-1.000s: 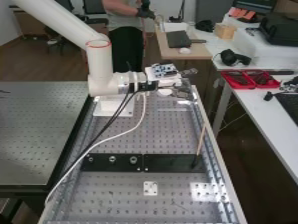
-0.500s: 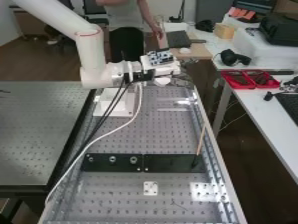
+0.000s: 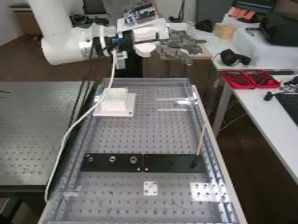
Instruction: Grab the pcb board and place it in the clear container
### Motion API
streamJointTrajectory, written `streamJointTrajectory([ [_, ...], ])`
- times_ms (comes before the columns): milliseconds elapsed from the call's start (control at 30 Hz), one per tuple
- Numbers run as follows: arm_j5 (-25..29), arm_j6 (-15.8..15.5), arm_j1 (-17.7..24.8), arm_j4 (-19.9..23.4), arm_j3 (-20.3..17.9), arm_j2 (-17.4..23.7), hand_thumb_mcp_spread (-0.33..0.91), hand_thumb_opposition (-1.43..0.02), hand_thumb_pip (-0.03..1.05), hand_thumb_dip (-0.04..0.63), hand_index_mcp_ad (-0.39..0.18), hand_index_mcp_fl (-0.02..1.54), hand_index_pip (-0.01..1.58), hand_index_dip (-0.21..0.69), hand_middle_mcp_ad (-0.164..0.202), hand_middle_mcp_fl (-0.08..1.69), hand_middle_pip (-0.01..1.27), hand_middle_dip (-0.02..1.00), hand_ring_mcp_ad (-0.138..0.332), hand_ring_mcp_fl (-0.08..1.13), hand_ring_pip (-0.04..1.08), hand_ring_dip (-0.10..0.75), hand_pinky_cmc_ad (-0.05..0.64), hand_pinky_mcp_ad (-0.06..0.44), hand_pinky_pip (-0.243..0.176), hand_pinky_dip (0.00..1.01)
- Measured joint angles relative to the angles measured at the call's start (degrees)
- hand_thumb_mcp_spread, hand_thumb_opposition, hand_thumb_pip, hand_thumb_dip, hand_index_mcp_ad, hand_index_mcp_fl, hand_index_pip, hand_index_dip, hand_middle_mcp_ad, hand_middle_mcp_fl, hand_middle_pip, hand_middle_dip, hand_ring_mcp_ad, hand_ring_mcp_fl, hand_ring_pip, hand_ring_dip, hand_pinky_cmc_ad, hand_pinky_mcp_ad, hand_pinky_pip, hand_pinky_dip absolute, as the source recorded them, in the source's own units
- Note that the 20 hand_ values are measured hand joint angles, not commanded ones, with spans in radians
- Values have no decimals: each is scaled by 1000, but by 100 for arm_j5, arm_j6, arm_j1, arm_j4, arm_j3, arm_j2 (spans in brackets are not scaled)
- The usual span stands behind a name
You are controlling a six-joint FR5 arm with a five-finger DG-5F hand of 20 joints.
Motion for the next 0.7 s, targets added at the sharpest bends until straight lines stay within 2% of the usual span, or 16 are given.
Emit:
streamJointTrajectory([
  [67,131,-65,-51,-158,-7,88,258,-834,400,168,-127,506,89,38,93,382,176,508,176,134,134,300,464,370,-26,653],
  [167,355,-168,-113,-327,-25,192,265,-834,386,162,-126,506,82,52,93,340,161,456,178,99,134,239,468,370,-58,649],
  [267,418,-233,-163,-471,-27,271,264,-834,367,141,-126,510,82,75,93,328,157,426,178,65,138,211,468,370,-61,637],
  [467,255,-315,-246,-741,53,334,293,-834,367,141,-129,510,80,77,93,325,157,382,176,68,136,166,468,370,-75,621],
  [600,124,-347,-302,-737,73,372,291,-817,365,131,-129,506,72,77,91,311,157,379,176,51,133,164,468,370,-75,623],
  [700,67,-350,-341,-759,99,373,291,-820,351,126,-129,494,72,77,89,307,157,377,176,51,138,152,468,370,-93,606],
])
